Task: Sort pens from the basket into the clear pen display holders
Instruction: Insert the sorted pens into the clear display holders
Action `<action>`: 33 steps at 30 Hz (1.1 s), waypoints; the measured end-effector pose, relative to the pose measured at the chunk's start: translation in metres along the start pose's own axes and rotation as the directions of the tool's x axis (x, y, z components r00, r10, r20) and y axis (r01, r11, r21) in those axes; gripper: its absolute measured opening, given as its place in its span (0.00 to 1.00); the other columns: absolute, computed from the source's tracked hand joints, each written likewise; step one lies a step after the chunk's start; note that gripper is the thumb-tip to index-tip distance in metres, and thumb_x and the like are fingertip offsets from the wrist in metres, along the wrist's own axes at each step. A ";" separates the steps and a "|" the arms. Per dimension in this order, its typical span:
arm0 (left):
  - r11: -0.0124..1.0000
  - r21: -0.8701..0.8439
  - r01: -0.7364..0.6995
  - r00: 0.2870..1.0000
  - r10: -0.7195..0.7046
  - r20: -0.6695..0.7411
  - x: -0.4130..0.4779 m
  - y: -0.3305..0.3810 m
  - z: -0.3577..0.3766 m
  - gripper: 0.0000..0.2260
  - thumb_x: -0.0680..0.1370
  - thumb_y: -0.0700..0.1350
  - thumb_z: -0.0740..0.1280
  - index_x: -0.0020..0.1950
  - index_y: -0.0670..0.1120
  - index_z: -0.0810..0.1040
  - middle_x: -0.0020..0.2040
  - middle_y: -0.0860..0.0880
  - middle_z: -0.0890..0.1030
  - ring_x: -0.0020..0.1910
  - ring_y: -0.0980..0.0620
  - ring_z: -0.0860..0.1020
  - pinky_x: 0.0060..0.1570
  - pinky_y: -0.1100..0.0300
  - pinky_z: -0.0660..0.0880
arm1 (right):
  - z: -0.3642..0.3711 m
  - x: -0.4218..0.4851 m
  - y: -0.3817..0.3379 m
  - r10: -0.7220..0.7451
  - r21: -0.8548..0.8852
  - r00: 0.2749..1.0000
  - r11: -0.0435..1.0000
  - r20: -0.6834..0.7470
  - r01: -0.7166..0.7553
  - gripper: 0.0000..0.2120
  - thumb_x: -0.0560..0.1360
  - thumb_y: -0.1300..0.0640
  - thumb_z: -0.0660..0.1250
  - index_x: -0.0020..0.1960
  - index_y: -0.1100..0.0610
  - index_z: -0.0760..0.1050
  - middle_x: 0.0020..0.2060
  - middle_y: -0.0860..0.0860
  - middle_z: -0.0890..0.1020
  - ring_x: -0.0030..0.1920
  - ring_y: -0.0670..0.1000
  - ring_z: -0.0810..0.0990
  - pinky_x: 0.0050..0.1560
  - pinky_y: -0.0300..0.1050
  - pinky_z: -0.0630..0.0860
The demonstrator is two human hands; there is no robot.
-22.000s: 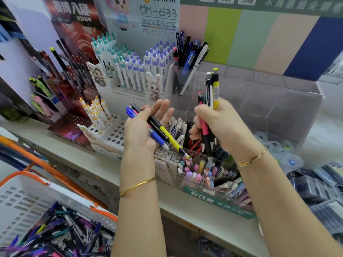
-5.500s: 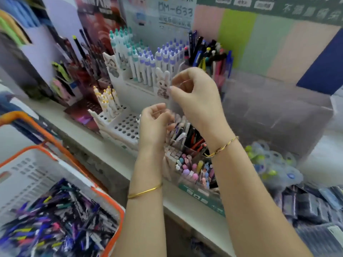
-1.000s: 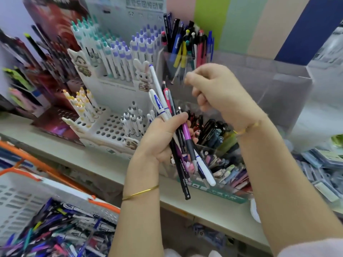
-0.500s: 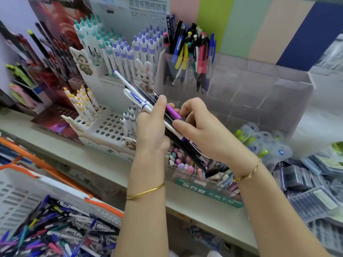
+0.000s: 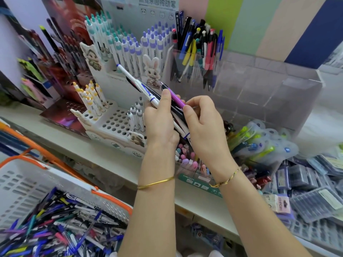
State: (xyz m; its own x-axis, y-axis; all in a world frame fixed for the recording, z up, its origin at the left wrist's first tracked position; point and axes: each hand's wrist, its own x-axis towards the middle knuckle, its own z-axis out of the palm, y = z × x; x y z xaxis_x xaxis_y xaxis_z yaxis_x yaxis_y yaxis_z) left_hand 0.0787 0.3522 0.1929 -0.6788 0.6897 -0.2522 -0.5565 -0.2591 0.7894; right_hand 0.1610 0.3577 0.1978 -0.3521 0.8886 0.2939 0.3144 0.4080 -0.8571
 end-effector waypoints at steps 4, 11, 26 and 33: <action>1.000 -0.013 -0.027 1.000 0.027 0.015 0.000 -0.001 0.000 0.16 0.81 0.43 0.64 0.63 0.33 0.72 0.39 0.45 0.82 0.35 0.51 0.82 0.44 0.52 0.82 | 0.004 -0.003 0.001 0.050 0.094 0.998 0.995 -0.049 -0.045 0.03 0.81 0.57 0.59 0.51 0.51 0.71 0.39 0.41 0.75 0.42 0.38 0.73 0.43 0.36 0.70; 0.999 -0.040 -0.032 0.999 0.033 0.036 0.001 -0.002 0.002 0.07 0.81 0.40 0.63 0.55 0.37 0.72 0.36 0.46 0.77 0.30 0.52 0.75 0.30 0.59 0.75 | 0.008 -0.005 0.001 0.170 0.319 0.978 0.939 -0.120 -0.124 0.10 0.82 0.60 0.55 0.49 0.51 0.74 0.36 0.41 0.75 0.34 0.34 0.72 0.39 0.30 0.69; 0.995 -0.005 0.101 0.991 -0.100 0.090 0.009 0.004 -0.008 0.10 0.81 0.41 0.62 0.42 0.38 0.72 0.30 0.47 0.76 0.25 0.53 0.75 0.26 0.61 0.75 | -0.021 0.011 0.014 0.091 0.316 0.955 0.931 0.282 -0.182 0.18 0.69 0.74 0.58 0.50 0.55 0.76 0.36 0.46 0.73 0.34 0.42 0.72 0.35 0.35 0.67; 0.989 -0.020 0.144 0.988 -0.143 0.065 0.017 0.005 -0.010 0.05 0.81 0.41 0.64 0.49 0.41 0.71 0.25 0.51 0.77 0.25 0.56 0.77 0.32 0.60 0.76 | -0.028 0.027 0.018 -0.276 0.029 0.851 0.955 0.446 0.295 0.23 0.73 0.71 0.66 0.57 0.45 0.78 0.45 0.53 0.73 0.46 0.39 0.73 0.53 0.29 0.68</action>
State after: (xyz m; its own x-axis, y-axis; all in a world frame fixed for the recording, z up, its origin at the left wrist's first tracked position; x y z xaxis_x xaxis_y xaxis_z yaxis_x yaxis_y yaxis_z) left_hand 0.0598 0.3557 0.1867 -0.5601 0.7618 -0.3256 -0.6581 -0.1703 0.7334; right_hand 0.1820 0.3949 0.2022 -0.7799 0.5502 0.2984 0.1706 0.6455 -0.7445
